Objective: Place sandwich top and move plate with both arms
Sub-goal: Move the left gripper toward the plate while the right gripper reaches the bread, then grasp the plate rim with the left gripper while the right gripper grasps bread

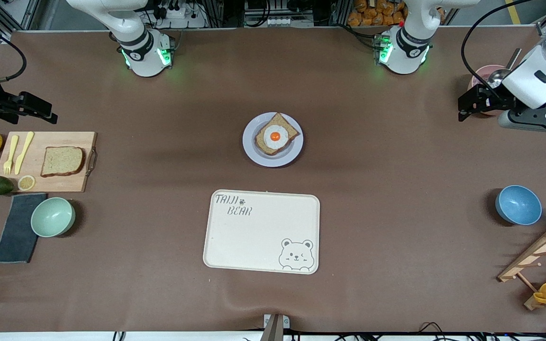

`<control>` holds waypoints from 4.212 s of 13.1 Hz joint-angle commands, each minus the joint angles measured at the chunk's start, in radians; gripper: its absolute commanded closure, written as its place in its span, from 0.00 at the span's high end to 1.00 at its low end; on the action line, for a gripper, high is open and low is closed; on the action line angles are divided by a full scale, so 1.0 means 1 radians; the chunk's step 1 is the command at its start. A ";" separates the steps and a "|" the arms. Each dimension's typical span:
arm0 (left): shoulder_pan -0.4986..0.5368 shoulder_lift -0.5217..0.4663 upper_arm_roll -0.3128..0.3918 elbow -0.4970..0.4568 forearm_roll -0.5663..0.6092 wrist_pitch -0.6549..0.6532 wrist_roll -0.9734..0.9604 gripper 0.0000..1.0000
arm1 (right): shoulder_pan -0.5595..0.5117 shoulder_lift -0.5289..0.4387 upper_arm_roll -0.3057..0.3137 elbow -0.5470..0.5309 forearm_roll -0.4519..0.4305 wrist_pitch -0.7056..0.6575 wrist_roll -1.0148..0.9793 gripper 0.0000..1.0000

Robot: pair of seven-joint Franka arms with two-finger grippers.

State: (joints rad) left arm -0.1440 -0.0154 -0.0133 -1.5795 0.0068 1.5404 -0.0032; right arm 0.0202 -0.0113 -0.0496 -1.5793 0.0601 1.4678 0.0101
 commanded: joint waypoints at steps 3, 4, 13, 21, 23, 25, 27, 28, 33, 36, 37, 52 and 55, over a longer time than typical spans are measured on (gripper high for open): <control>0.003 0.014 -0.004 0.029 -0.001 -0.017 -0.014 1.00 | 0.004 -0.010 0.002 -0.008 -0.020 -0.001 -0.009 1.00; 0.001 0.017 -0.004 0.051 0.002 -0.017 -0.023 1.00 | 0.004 -0.009 0.001 -0.010 -0.020 -0.003 -0.009 1.00; 0.003 0.029 -0.011 0.026 -0.004 -0.034 -0.017 1.00 | -0.146 0.086 -0.009 -0.057 -0.016 0.025 -0.077 1.00; -0.012 0.066 -0.016 -0.232 -0.303 0.095 0.076 1.00 | -0.339 0.149 -0.009 -0.284 -0.009 0.271 -0.322 1.00; -0.011 0.127 -0.030 -0.244 -0.367 0.096 0.179 1.00 | -0.388 0.191 -0.012 -0.306 -0.011 0.341 -0.434 1.00; -0.011 0.207 -0.031 -0.246 -0.491 0.119 0.267 1.00 | -0.445 0.244 -0.012 -0.309 -0.011 0.388 -0.519 1.00; -0.026 0.300 -0.057 -0.246 -0.586 0.196 0.343 1.00 | -0.499 0.292 -0.010 -0.333 -0.011 0.451 -0.557 1.00; -0.032 0.349 -0.080 -0.244 -0.602 0.243 0.380 1.00 | -0.514 0.312 -0.010 -0.341 -0.009 0.479 -0.594 0.99; -0.043 0.567 -0.180 -0.160 -0.677 0.348 0.436 1.00 | -0.592 0.415 -0.009 -0.337 0.004 0.572 -0.731 0.78; -0.060 0.626 -0.200 -0.154 -0.737 0.368 0.459 1.00 | -0.598 0.451 -0.010 -0.320 0.036 0.606 -0.811 0.78; -0.077 0.640 -0.201 -0.155 -0.738 0.368 0.468 1.00 | -0.602 0.465 -0.009 -0.320 0.040 0.617 -0.814 0.78; -0.201 0.740 -0.200 -0.218 -0.887 0.506 0.468 1.00 | -0.632 0.573 -0.009 -0.312 0.173 0.723 -1.012 0.00; -0.172 0.700 -0.200 -0.215 -0.884 0.486 0.465 1.00 | -0.622 0.568 -0.007 -0.285 0.173 0.676 -0.995 0.00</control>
State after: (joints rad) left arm -0.3350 0.7302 -0.2151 -1.7808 -0.8552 2.0356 0.4483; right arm -0.5878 0.5400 -0.0738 -1.9106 0.2169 2.1772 -0.9745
